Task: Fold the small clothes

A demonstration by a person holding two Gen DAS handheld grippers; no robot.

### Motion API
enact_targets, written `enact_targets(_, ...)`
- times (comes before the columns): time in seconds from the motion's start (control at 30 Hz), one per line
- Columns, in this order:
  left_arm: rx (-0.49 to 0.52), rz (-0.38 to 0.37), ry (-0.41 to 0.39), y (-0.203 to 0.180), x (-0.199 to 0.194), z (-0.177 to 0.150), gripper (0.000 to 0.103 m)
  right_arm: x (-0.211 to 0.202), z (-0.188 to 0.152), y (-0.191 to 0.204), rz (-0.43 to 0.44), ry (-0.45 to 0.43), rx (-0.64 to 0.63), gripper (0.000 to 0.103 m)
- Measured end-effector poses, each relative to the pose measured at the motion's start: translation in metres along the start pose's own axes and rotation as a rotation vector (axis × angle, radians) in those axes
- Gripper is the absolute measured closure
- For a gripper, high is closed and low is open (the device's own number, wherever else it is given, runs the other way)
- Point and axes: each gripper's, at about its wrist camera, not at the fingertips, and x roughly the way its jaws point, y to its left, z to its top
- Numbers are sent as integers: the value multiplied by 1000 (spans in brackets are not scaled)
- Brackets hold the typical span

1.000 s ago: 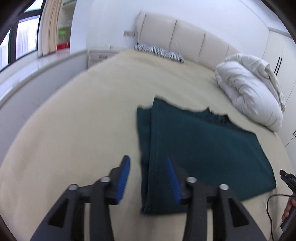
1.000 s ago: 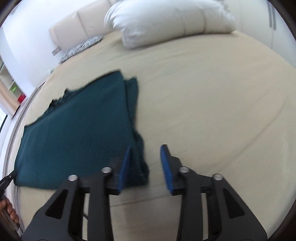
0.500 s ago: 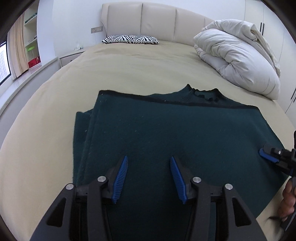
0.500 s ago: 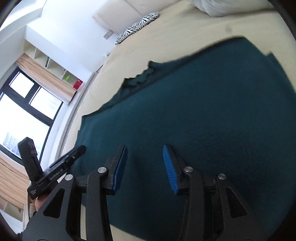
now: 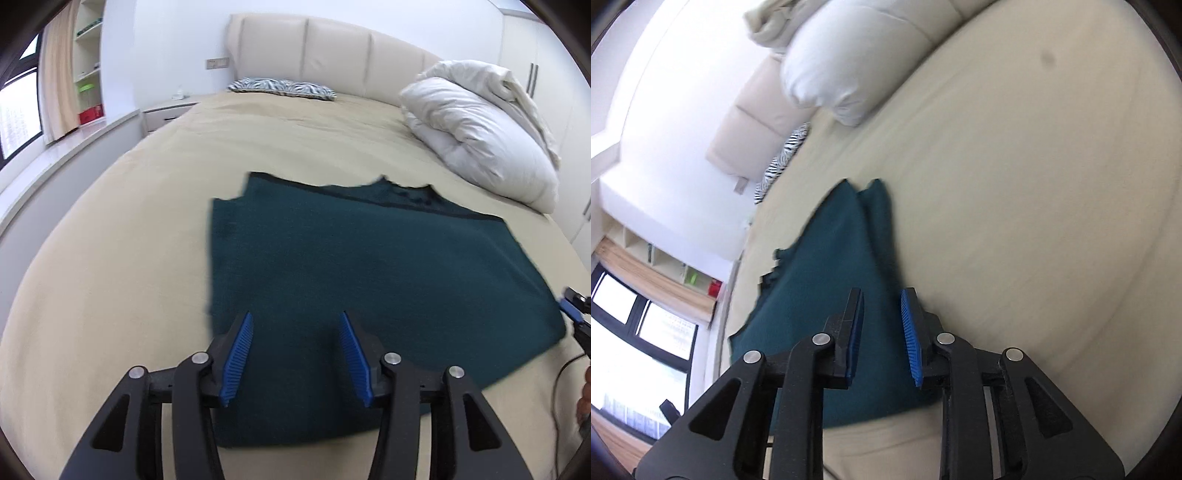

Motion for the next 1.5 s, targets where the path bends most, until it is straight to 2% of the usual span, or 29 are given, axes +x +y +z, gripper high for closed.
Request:
enact_targets(0.07,56,-13,26,-23,1,-7,49,13,-16,34,86,64,-50,81)
enact_targets(0.13,107,20,98,-39,18,-13,44,40,-39,75,188,177,-122,81)
enact_targets(0.2,108,40,102,-41,26,-17,42,70,-66,111,253,303,-197,80)
enact_targets(0.27,97,30,107,-38,27,-16,42,103,-92,132,261,423,-258,77)
enact_targets(0.33,98,23,112,-36,28,-15,42,125,-104,132,197,467,-283,77)
enact_targets(0.43,95,15,109,-33,30,-16,40,127,-91,108,234,428,-188,77)
enact_targets(0.53,93,19,103,-35,33,-15,40,107,-59,74,167,314,-126,77)
enact_targets(0.77,90,9,102,-34,30,-17,40,25,-3,-4,28,107,-19,77)
enact_targets(0.83,84,7,109,-34,26,-15,40,7,9,-18,10,62,10,76)
enact_targets(0.9,59,-11,101,-33,18,-10,40,-8,17,-21,2,24,-4,70)
enact_targets(0.97,51,-29,56,-32,8,1,40,-10,19,-9,8,21,-40,66)
enact_targets(1.07,41,-44,-6,-25,5,26,39,2,26,25,64,53,-100,63)
enact_targets(1.2,23,-48,-79,-14,22,66,39,66,26,98,133,119,-183,62)
enact_targets(1.27,5,-67,-89,-10,37,84,39,94,32,127,153,150,-227,61)
enact_targets(1.37,24,-26,-106,-11,60,102,39,138,32,160,166,197,-249,61)
enact_targets(1.5,44,17,-51,-14,100,103,38,193,42,183,197,258,-236,59)
